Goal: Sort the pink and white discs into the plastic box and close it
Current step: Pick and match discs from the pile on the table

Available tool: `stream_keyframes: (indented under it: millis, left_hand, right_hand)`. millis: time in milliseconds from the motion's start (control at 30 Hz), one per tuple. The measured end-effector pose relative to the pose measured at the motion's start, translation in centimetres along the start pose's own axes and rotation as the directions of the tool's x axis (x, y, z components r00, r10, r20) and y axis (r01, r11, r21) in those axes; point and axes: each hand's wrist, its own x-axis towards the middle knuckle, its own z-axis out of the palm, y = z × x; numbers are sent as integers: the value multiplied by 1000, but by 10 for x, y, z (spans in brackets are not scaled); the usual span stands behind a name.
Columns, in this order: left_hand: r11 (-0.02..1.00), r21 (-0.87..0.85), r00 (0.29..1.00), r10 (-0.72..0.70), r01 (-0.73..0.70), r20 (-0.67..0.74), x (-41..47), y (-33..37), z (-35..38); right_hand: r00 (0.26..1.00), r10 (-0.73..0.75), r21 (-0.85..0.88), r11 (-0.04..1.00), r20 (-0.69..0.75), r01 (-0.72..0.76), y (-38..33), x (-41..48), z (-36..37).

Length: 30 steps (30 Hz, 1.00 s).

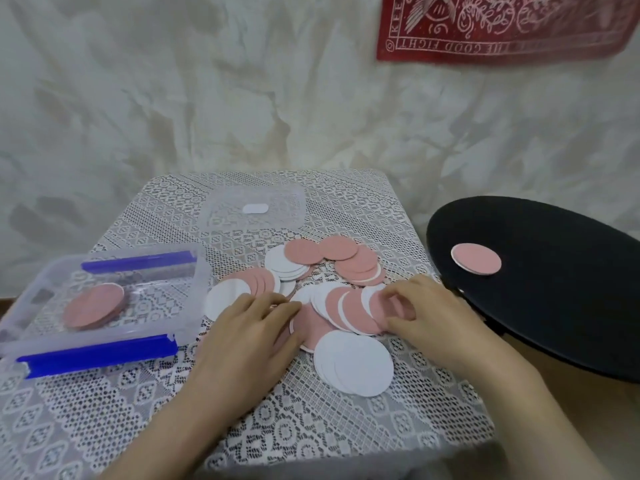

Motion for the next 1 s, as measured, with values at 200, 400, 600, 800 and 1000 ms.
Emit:
stream_keyframes:
  millis: [200, 400, 600, 800, 1000]
  left_hand:
    - [987, -142, 997, -67, 71, 31, -8, -5, -11]
    - [973, -223, 998, -61, 66, 30, -18, -15, -17]
    - [963, -259, 997, -71, 74, 19, -24, -26, -19]
    - [970, -227, 996, -73, 85, 61, -24, -26, -20]
    - [958, -252, 988, -113, 135, 103, -22, -22, -14]
  right_hand:
    - [1000, 12, 45, 999, -28, -11, -20, 6, 12]
    - [996, -78, 35, 996, -47, 79, -52, 17, 29]
    - [987, -160, 64, 985, -31, 162, -71, 29, 42]
    - [994, -103, 205, 973, -20, 105, -62, 27, 36]
    - [1000, -7, 182, 983, -25, 12, -55, 24, 30]
